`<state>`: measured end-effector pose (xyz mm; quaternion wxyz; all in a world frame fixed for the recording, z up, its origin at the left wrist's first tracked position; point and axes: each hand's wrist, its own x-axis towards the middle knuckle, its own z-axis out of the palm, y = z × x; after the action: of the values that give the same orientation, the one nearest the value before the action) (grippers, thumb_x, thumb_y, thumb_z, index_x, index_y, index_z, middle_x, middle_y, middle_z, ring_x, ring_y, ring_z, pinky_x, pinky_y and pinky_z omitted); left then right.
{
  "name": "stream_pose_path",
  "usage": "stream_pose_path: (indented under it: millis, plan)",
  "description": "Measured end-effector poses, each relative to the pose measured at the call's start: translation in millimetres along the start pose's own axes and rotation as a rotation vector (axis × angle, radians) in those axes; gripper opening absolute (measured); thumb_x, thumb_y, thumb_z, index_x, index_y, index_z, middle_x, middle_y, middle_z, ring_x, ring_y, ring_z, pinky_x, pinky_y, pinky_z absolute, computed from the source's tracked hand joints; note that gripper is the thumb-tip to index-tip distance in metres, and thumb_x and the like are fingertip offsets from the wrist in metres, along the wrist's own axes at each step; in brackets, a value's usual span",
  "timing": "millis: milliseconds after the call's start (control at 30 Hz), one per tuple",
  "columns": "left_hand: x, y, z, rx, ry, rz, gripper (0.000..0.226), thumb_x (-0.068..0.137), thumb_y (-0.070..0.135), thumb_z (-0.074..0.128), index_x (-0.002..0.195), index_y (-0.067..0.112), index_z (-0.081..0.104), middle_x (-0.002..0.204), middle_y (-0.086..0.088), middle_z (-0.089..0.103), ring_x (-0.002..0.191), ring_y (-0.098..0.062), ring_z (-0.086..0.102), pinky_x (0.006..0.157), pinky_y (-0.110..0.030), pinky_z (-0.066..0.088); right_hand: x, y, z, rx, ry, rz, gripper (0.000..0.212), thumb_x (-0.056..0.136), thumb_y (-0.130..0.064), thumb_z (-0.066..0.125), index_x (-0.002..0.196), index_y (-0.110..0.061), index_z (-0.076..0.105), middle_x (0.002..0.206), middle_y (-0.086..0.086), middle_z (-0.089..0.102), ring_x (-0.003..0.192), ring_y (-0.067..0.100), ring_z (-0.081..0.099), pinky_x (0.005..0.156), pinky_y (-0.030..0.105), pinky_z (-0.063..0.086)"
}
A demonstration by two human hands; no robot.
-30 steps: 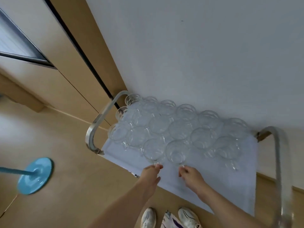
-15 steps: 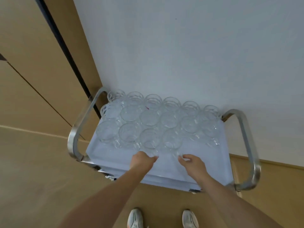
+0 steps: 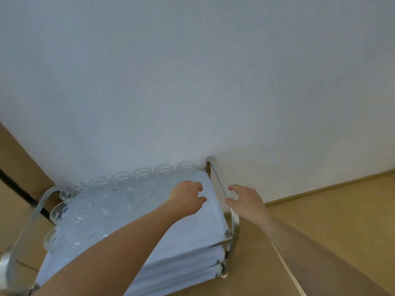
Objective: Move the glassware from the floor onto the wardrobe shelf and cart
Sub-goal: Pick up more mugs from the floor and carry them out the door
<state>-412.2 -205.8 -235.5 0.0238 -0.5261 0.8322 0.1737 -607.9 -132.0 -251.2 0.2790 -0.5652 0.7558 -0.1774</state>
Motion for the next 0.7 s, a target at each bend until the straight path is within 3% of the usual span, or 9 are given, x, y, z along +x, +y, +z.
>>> stream_pose_path:
  millis: [167,367,700]
  plan:
    - [37.1,172.6,-5.0,0.125,0.051,0.291,0.050,0.098,0.049,0.054,0.138,0.019,0.053,0.138,-0.007,0.055,0.131,-0.027,0.048,0.107,-0.039,0.040,-49.4,103.1,-99.2,-0.096,0.188,0.063,0.059,0.093,-0.050,0.057,0.145,-0.025,0.047,0.139,0.006,0.055,0.131,0.028,0.047,0.106,0.038,0.042]
    - [44.1,365.9,18.5,0.165,0.059,0.572,0.057,0.100,0.052,0.048,0.146,0.020,0.045,0.147,-0.007,0.047,0.135,-0.027,0.042,0.109,-0.045,0.041,-130.2,235.5,-199.0,-0.145,0.363,0.285,0.064,0.093,-0.053,0.055,0.149,-0.025,0.042,0.144,0.008,0.049,0.134,0.030,0.041,0.109,0.041,0.038]
    - [47.9,590.8,97.2,0.237,-0.124,0.984,0.067,0.098,0.056,0.050,0.153,0.023,0.034,0.160,-0.010,0.031,0.146,-0.030,0.029,0.118,-0.044,0.030,-229.8,399.7,-276.5,-0.042,0.514,0.700,0.066,0.092,-0.054,0.058,0.149,-0.026,0.039,0.148,0.007,0.044,0.137,0.031,0.037,0.112,0.043,0.036]
